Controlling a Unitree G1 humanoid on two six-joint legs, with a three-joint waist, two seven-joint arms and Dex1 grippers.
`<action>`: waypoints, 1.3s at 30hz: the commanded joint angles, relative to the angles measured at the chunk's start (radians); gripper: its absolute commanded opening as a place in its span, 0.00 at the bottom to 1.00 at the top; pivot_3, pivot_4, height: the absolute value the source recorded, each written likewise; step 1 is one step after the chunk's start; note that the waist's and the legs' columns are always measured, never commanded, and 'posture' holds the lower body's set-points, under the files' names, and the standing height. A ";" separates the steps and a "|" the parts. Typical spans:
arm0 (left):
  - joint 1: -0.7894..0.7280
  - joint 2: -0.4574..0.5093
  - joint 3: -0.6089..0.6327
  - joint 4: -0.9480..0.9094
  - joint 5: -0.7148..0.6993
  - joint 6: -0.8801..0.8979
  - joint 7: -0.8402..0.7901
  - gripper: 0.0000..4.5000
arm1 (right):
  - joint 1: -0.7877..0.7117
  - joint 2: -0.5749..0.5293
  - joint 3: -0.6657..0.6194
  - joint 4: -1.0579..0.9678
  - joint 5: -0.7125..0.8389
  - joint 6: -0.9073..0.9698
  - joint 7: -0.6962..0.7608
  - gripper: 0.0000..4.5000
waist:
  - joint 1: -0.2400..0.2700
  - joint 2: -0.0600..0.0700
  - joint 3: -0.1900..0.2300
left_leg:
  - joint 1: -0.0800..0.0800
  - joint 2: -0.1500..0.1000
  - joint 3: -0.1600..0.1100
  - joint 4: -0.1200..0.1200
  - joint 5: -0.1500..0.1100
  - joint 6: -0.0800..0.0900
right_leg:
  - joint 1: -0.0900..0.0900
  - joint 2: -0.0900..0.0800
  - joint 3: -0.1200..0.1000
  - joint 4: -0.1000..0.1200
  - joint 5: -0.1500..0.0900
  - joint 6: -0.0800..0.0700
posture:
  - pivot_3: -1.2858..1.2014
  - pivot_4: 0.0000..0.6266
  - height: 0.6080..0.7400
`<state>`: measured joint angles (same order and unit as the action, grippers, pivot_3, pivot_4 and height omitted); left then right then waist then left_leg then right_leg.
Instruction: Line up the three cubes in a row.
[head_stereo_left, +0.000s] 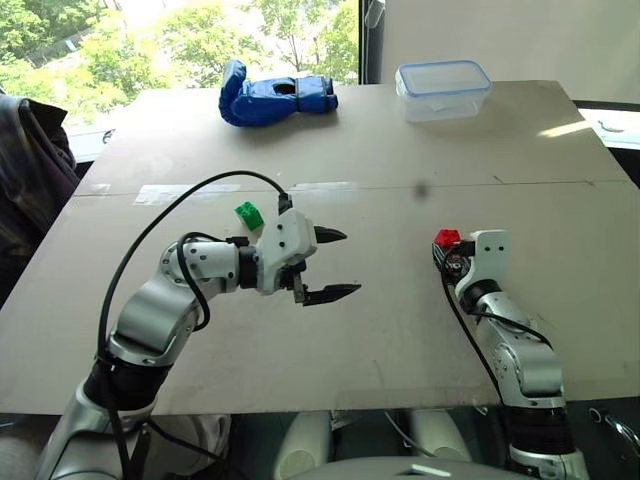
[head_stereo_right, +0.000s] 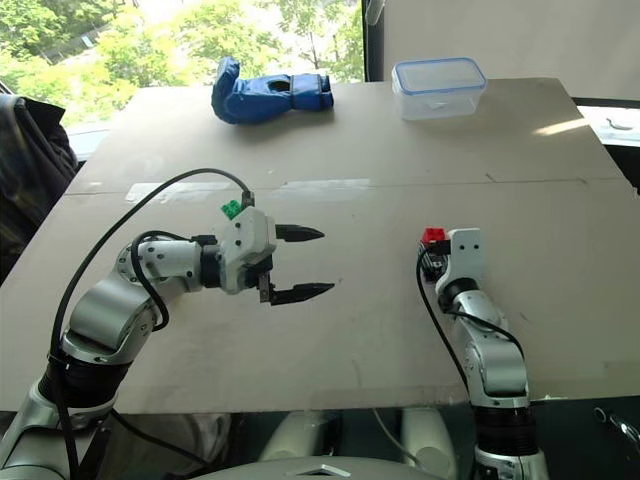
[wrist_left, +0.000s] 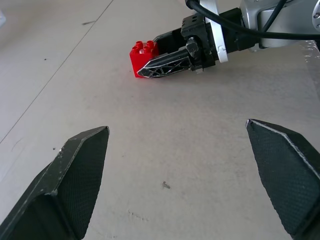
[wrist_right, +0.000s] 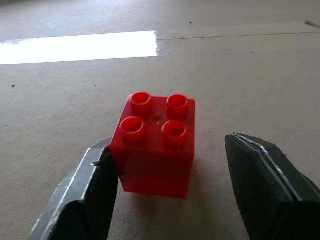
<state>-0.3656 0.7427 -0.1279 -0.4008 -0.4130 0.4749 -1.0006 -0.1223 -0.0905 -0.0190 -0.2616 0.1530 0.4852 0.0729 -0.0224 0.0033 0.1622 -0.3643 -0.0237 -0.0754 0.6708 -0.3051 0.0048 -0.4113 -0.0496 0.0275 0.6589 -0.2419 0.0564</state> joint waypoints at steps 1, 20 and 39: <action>0.001 0.016 0.028 -0.015 0.000 -0.005 -0.003 1.00 | -0.004 0.007 0.002 -0.027 0.002 -0.004 0.001 0.99 | -0.003 0.000 0.000 | 0.000 0.000 0.000 0.000 0.000 0.000 | 0.000 0.000 0.000 0.000 0.000 0.000 | 0.52 0.24 1.00; 0.228 -0.244 0.267 -0.030 0.124 0.027 0.567 1.00 | 0.004 -0.392 -0.087 -0.163 0.271 -0.151 0.607 0.99 | -0.009 -0.006 0.003 | 0.001 0.001 0.000 0.001 -0.002 0.004 | 0.001 -0.001 0.000 0.001 0.000 0.000 | 0.52 0.24 1.00; -0.061 -0.630 0.242 0.360 0.485 0.040 1.226 1.00 | -0.042 -0.470 -0.064 -0.183 0.451 -0.161 0.833 0.99 | 0.022 -0.013 0.003 | -0.001 -0.002 -0.002 0.002 0.000 0.000 | 0.001 -0.003 -0.002 0.001 0.000 0.000 | 0.52 0.24 1.00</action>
<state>-0.4048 0.1129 0.1199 -0.0479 0.0553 0.5503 0.2111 -0.1547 -0.5619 -0.0755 -0.4160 0.5985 0.3439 0.9095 -0.0007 -0.0097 0.1651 -0.3655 -0.0253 -0.0773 0.6730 -0.3049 0.0043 -0.4105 -0.0532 0.0250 0.6596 -0.2415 0.0567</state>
